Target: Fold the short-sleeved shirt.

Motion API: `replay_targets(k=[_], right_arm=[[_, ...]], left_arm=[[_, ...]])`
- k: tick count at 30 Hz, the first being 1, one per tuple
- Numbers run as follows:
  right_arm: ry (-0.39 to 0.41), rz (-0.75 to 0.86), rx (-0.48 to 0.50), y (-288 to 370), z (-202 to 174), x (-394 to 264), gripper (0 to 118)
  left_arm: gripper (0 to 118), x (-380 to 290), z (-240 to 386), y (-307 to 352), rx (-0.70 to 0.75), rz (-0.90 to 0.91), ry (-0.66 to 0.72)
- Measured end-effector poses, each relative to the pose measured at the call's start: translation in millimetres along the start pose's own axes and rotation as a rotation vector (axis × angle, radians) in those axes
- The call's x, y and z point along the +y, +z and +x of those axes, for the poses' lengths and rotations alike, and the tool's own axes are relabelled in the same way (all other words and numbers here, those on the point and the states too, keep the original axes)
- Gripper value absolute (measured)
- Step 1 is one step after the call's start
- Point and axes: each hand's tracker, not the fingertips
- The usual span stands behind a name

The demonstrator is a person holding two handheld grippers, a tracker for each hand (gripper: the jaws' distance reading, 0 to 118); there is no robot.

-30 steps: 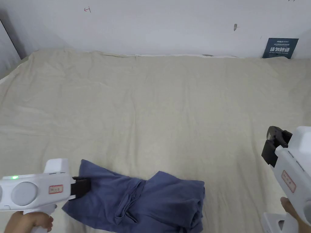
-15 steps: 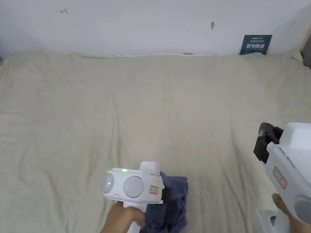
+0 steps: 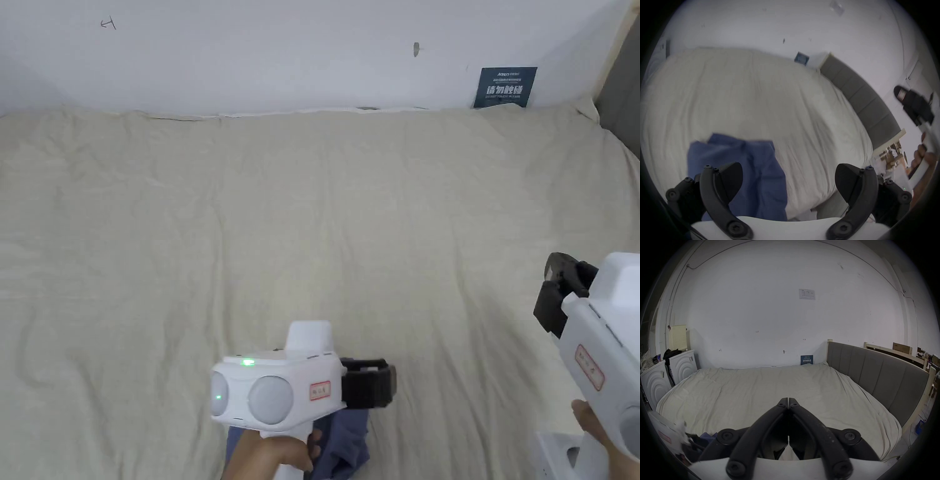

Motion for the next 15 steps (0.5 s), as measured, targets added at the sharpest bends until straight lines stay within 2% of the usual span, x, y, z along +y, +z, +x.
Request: replay_targets(k=[3,4,5,6,7,8,12,15], right_arm=[[-0.002,0.006,0.005,0,-1,1,2],[-0.001,0.008,0.006,0,-2,2,2],[-0.001,0.01,0.009,0,-3,2,2],[0.001,0.011,0.012,0,-4,2,2],[0.001,0.011,0.015,0,-5,2,2],[0.0,0.011,0.018,-1,-6,2,2],[-0.001,0.006,0.027,-2,-8,0,2],[-0.001,0.0,0.031,-2,-8,-1,2]], left_arm=[[110,2,-11,24,0.087,0.149,-0.028],[97,1,-15,30,0.121,0.193,-0.039],[79,-5,-22,32,0.162,0.226,-0.052],[54,-8,-26,33,0.204,0.243,-0.072],[14,-11,-30,33,0.235,0.248,-0.09],[1,-15,-33,30,0.266,0.241,-0.1],[0,-34,-40,19,0.242,0.19,-0.088],[0,-51,-30,3,0.252,0.152,-0.136]])
